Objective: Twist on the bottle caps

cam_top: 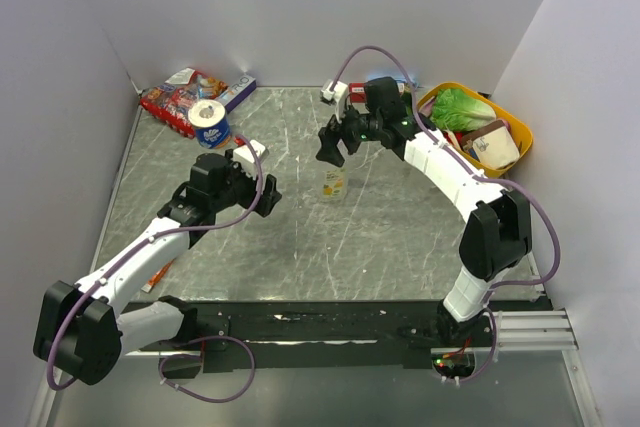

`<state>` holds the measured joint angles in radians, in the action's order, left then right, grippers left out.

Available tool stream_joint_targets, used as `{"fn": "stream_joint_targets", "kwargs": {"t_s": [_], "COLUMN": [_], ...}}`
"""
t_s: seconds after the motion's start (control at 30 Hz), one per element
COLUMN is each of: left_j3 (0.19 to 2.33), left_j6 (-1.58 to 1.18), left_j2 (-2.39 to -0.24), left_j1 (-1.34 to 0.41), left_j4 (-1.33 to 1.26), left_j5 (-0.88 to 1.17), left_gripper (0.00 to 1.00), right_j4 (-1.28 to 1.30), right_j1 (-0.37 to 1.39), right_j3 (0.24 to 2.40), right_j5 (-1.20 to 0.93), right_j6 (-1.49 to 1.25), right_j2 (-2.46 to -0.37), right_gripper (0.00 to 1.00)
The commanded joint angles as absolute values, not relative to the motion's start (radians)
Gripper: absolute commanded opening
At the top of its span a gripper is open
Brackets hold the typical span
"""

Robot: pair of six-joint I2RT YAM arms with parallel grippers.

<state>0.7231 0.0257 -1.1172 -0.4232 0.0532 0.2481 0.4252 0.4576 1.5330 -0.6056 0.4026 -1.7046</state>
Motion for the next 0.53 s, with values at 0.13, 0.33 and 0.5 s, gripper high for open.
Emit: {"fn": "stream_joint_targets", "kwargs": {"t_s": [0.13,0.33,0.5], "left_j3": [0.782,0.822,0.808], "left_j6": [0.052,0.008,-0.155], "left_j2": [-1.117,-1.127,-1.155], "left_j1": [-0.396,-0.327,-0.259], "left_j4": [0.046,0.019,-0.029], "left_j5": [0.224,0.229,0.288], "left_gripper": [0.96,0.96,0.96], "right_j4": [0.391,0.503,0.551], "right_j1": [0.459,0.468,0.472], "right_j3": [1.629,1.724,1.68], "right_j5": [-0.473,-0.185,-0.107], "right_j6": [0.388,0.175,0.144], "right_j2": [-1.611,-1.565,-1.533], "right_gripper": [0.99,0.99,0.99]}}
